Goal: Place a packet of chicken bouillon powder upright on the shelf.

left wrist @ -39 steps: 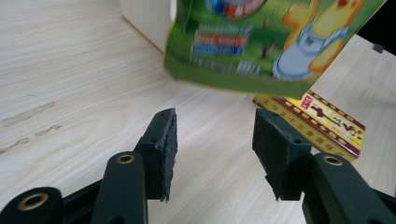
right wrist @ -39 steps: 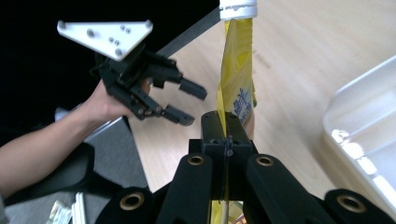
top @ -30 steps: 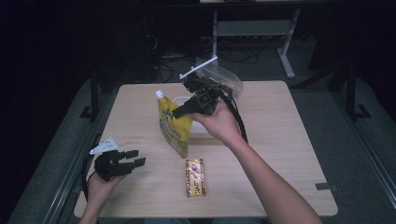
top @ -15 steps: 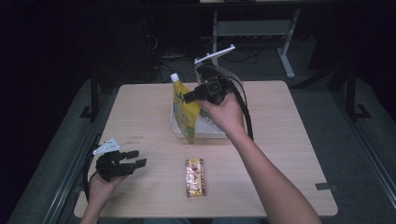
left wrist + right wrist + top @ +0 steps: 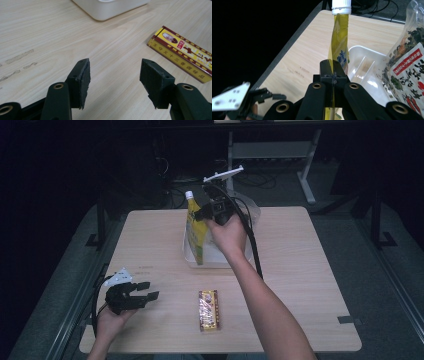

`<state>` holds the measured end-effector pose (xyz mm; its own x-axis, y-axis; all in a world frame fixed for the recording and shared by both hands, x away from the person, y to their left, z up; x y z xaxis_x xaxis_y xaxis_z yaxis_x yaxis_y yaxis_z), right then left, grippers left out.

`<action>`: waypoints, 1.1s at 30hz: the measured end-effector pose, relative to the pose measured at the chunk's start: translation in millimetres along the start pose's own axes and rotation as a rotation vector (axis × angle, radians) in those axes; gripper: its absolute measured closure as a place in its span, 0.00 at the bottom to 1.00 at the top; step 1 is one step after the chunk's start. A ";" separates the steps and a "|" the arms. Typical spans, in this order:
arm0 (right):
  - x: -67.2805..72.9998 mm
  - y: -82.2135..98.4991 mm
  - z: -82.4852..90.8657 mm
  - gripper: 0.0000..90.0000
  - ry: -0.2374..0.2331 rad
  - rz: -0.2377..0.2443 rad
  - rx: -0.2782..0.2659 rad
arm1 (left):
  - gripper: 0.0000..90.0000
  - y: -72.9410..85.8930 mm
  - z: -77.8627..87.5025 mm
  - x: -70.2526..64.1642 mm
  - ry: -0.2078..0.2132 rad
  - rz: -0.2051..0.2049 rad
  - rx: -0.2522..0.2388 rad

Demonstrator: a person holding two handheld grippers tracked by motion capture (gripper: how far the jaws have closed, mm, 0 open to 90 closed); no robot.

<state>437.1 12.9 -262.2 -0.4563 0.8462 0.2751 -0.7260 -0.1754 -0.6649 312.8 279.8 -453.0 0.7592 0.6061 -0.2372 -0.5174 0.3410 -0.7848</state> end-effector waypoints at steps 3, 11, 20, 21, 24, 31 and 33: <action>-2.2 -2.6 -6.3 1.00 0.001 -0.037 -0.016 | 0.45 -0.1 0.3 -0.4 0.000 -0.001 -0.001; 0.8 -6.4 -16.2 1.00 0.017 -0.077 -0.040 | 0.45 -0.4 1.1 -0.1 -0.001 -0.005 -0.003; 2.1 -9.4 -27.8 1.00 0.036 -0.118 -0.055 | 0.44 -0.5 1.6 -0.1 -0.004 -0.010 -0.004; 1.9 -9.6 -29.0 1.00 0.042 -0.120 -0.057 | 0.44 -0.5 1.6 0.0 -0.005 -0.011 -0.004; 2.1 -10.3 -32.6 1.00 0.038 -0.143 -0.065 | 0.44 -0.6 1.5 0.2 -0.004 -0.010 -0.004; 4.3 -11.6 -42.9 1.00 0.045 -0.162 -0.079 | 0.44 -0.9 2.6 0.0 -0.004 -0.011 -0.009; 4.0 -11.0 -47.0 1.00 0.058 -0.165 -0.076 | 0.44 -0.8 2.3 0.0 -0.002 -0.011 -0.009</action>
Point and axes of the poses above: each handheld gripper's, and its own axes: z roughly backward along the jaws, y roughly out of its underside, x roughly to its left, the point moved 4 cm from there along -z, roughly forward along the jaws, and after that the axes turned 8 degrees about y, right-handed, at the moved point
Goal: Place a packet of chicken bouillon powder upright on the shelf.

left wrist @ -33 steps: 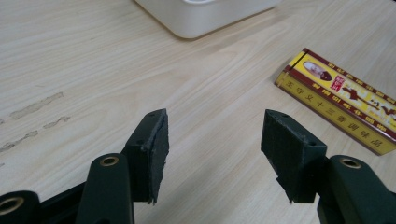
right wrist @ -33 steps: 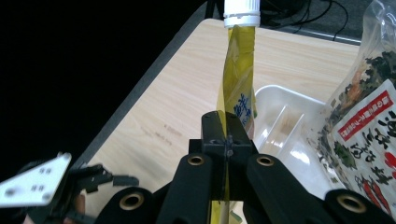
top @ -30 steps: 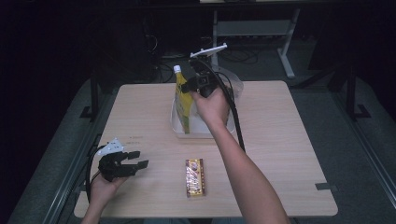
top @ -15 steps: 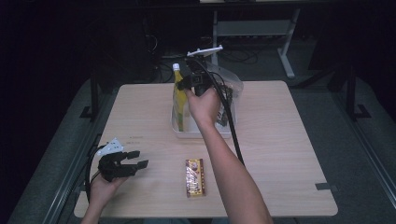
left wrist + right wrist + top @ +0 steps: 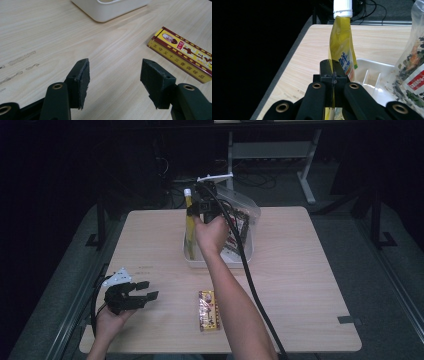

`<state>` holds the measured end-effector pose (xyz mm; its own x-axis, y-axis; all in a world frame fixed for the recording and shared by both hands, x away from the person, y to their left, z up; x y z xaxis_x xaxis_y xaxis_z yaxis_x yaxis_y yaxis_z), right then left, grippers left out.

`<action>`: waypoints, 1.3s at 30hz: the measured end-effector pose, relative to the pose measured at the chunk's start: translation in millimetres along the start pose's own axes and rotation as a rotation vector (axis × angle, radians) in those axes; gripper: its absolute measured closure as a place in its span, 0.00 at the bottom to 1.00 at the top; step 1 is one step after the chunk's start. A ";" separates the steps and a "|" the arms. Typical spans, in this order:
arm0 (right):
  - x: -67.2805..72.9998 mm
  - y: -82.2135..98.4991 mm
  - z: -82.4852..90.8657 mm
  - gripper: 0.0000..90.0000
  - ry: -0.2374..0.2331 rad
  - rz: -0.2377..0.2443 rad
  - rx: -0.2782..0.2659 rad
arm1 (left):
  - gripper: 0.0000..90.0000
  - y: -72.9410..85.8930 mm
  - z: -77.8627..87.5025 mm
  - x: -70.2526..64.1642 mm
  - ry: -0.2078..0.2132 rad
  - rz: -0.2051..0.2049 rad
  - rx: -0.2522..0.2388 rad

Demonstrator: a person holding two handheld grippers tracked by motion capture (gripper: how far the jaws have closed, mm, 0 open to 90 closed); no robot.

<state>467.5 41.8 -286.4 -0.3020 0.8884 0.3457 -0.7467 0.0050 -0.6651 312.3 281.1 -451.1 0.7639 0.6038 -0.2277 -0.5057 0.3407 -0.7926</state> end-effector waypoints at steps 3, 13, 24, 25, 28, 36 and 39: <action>-0.2 1.2 -2.9 1.00 0.002 -0.007 0.000 | 0.44 0.0 -0.3 -0.2 0.000 -0.003 0.002; 2.8 4.6 -13.9 1.00 0.026 0.011 -0.006 | 0.44 0.2 1.2 -0.5 -0.004 0.000 -0.005; -3.9 13.7 -24.5 0.99 0.040 0.010 0.005 | 0.44 0.2 -0.2 -1.0 -0.005 -0.004 0.002; -3.9 13.9 -25.1 0.99 0.039 0.011 0.007 | 0.44 0.3 -0.4 -1.0 -0.005 -0.004 0.003; -3.1 14.5 -26.2 0.98 0.035 0.011 0.010 | 0.44 0.4 -1.5 -1.6 -0.005 -0.005 0.006; -1.9 16.4 -29.7 0.93 0.027 0.017 0.016 | 0.44 0.4 -2.1 -2.5 -0.004 -0.004 0.008; -2.0 16.2 -29.9 0.92 0.023 0.022 0.016 | 0.43 0.4 -2.7 -2.8 -0.003 -0.004 0.008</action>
Point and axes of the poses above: each handheld gripper's, and its own axes: z roughly backward along the jaws, y roughly out of its underside, x roughly to its left, the point moved 4 cm from there along -z, roughly forward along the jaws, and after that the axes turned 8 degrees about y, right-handed, at the moved point
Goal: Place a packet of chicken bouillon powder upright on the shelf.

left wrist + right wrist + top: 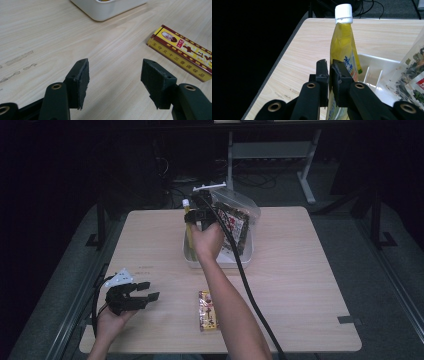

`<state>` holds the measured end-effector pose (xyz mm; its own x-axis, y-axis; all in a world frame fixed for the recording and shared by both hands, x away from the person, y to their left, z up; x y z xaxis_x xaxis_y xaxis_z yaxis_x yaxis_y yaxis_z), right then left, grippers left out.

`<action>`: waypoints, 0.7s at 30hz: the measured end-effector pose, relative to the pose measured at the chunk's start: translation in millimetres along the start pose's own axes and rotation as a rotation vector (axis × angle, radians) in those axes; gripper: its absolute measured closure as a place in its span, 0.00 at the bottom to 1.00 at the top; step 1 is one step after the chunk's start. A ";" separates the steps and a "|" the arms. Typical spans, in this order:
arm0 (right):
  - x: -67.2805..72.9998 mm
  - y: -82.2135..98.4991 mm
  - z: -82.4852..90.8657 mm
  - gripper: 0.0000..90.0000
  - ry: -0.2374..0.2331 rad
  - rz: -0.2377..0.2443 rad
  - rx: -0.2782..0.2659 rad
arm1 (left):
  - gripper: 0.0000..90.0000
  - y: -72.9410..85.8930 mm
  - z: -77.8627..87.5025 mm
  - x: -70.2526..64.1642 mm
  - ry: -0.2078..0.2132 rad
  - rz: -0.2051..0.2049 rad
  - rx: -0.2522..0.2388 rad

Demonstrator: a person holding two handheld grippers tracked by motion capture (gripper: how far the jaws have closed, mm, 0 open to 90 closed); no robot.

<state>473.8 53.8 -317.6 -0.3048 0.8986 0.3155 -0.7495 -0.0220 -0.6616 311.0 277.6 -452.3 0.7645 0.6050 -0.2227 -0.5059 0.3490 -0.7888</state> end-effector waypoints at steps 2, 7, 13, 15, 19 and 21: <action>-0.4 0.0 0.2 0.92 0.002 0.003 0.003 | 0.43 0.1 -0.3 0.0 0.001 0.000 0.003; -1.7 -0.5 1.7 0.87 -0.006 0.011 0.006 | 0.43 0.0 -1.3 -0.9 0.004 -0.004 0.007; -2.3 -0.2 6.1 0.80 -0.028 0.018 0.007 | 0.43 0.0 -2.5 -1.8 0.004 -0.007 0.010; -2.7 0.7 8.0 0.79 -0.034 0.019 0.008 | 0.43 -0.1 -3.0 -2.3 0.003 -0.006 0.013; -3.8 2.3 11.4 0.77 -0.038 0.029 0.013 | 0.42 0.0 -4.2 -3.6 0.003 -0.010 0.018; -4.3 3.0 13.8 0.76 -0.045 0.034 0.011 | 0.42 0.0 -4.7 -3.9 0.002 -0.011 0.020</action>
Point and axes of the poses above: each handheld gripper's, and its own axes: z roughly backward along the jaws, y roughly out of its underside, x roughly to its left, the point moved 4 cm from there along -z, roughly forward along the jaws, and after that the axes turned 8 degrees about y, right-handed, at the moved point
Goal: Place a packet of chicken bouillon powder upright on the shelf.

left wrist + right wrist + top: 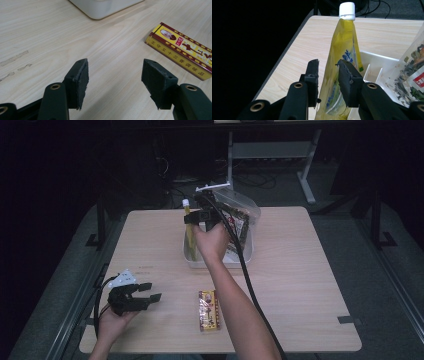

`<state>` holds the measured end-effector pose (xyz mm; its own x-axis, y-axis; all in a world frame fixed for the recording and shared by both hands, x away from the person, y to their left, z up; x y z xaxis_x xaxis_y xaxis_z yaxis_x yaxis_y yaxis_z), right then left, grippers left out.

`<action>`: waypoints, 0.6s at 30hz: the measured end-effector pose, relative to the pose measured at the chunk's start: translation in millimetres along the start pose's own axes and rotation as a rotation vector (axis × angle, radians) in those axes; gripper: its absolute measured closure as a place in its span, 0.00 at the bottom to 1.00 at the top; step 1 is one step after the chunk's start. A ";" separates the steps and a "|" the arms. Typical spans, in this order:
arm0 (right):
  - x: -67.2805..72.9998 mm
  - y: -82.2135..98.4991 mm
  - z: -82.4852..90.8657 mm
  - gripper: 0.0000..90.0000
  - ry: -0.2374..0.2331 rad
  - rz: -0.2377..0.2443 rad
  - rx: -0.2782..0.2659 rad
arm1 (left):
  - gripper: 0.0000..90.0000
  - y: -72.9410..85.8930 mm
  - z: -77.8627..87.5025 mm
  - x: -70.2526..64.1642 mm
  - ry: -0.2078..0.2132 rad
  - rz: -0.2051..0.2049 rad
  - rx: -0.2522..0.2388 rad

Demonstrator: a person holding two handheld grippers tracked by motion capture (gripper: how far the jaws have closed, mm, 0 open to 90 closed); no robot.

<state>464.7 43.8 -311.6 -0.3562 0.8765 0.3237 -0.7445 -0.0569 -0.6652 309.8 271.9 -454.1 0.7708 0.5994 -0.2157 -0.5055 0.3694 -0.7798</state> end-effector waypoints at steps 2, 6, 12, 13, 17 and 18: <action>-0.8 0.7 2.8 0.74 -0.005 0.009 0.000 | 0.42 -0.1 -0.4 -0.1 0.001 -0.001 0.001; -0.6 1.0 6.1 0.73 -0.016 0.013 -0.002 | 0.42 0.2 -1.2 -0.5 0.002 -0.003 0.007; 2.2 4.5 11.4 0.71 -0.038 0.042 0.005 | 0.41 0.1 -2.3 -1.4 0.004 -0.003 0.008; 2.7 5.4 12.6 0.71 -0.037 0.048 0.007 | 0.41 0.0 -2.5 -1.5 0.004 -0.004 0.010; 2.4 8.5 16.3 0.69 -0.052 0.053 0.013 | 0.41 -0.1 -3.4 -2.8 0.005 -0.002 0.010; 1.9 10.4 18.1 0.69 -0.050 0.066 0.019 | 0.41 -0.1 -3.8 -3.2 0.007 -0.002 0.011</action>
<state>446.0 36.2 -305.8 -0.4320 0.8457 0.3132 -0.7290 -0.1230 -0.6734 308.9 267.2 -455.5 0.7744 0.5939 -0.2180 -0.5081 0.3785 -0.7737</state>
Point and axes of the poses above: each handheld gripper's, and its own axes: z roughly backward along the jaws, y roughly out of its underside, x roughly to its left, the point moved 4 cm from there along -z, roughly forward along the jaws, and after that the axes turned 8 degrees about y, right-handed, at the moved point
